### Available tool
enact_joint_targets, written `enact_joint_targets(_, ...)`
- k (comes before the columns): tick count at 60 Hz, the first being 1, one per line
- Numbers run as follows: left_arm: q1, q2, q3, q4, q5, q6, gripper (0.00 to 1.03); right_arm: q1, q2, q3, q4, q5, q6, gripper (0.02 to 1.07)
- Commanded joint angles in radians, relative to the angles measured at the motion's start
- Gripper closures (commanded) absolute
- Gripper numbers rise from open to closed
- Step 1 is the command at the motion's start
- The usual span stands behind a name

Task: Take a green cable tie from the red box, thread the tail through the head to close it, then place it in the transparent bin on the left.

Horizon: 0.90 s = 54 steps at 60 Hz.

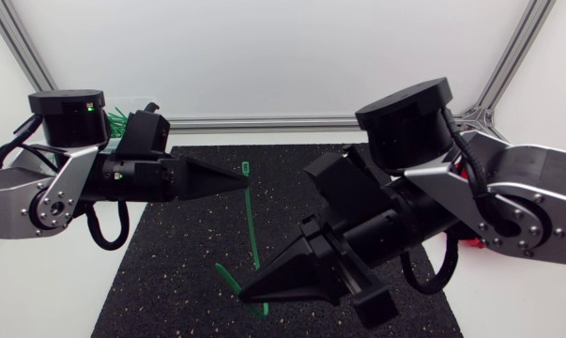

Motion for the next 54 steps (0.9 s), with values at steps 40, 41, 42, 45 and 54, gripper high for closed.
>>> enact_joint_targets(40,-0.113,-0.171,-0.179,0.227,-0.164,0.014,0.99,-0.060,-0.069,0.064,0.135,-0.073,0.776,1.01)
enact_joint_targets(41,-0.115,-0.173,-0.182,0.234,-0.170,0.015,0.99,-0.060,-0.071,0.065,0.135,-0.073,0.778,1.01)
enact_joint_targets(42,-0.115,-0.174,-0.185,0.239,-0.173,0.015,0.99,-0.060,-0.071,0.065,0.137,-0.073,0.778,1.01)
enact_joint_targets(45,-0.121,-0.185,-0.202,0.264,-0.188,0.024,0.99,-0.064,-0.071,0.068,0.141,-0.073,0.793,1.01)
enact_joint_targets(54,-0.136,-0.223,-0.232,0.297,-0.231,0.078,0.99,-0.087,-0.068,0.071,0.169,-0.080,0.854,1.01)
